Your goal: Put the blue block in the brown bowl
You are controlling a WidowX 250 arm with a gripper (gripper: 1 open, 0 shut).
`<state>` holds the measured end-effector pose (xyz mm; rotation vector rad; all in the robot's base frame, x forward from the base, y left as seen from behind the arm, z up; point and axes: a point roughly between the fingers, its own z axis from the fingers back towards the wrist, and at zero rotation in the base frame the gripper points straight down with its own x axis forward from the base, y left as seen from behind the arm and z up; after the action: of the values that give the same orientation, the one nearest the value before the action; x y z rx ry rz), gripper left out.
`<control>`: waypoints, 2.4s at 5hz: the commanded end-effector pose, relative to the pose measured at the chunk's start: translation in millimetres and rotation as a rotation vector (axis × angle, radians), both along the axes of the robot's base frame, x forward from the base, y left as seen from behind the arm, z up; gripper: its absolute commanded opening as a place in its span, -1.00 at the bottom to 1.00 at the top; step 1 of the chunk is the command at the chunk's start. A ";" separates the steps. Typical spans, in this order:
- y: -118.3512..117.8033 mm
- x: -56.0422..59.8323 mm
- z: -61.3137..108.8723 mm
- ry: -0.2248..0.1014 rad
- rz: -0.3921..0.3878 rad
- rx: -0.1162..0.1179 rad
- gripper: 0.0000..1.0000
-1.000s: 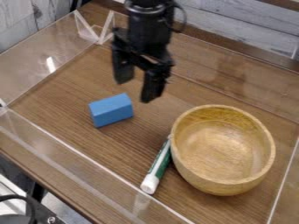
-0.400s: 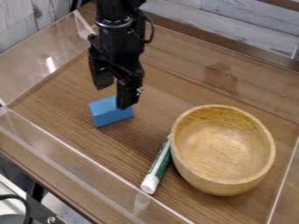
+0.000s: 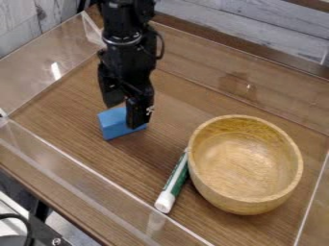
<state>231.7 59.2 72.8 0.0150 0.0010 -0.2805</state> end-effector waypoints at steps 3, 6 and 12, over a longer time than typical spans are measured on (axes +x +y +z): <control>11.3 10.6 -13.1 -0.065 -0.040 -0.013 1.00; 16.1 13.7 -20.9 -0.111 -0.062 -0.032 1.00; 18.2 15.6 -37.6 -0.138 -0.054 -0.065 -1.00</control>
<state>242.6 73.8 28.1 -0.0465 -0.1188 -0.3389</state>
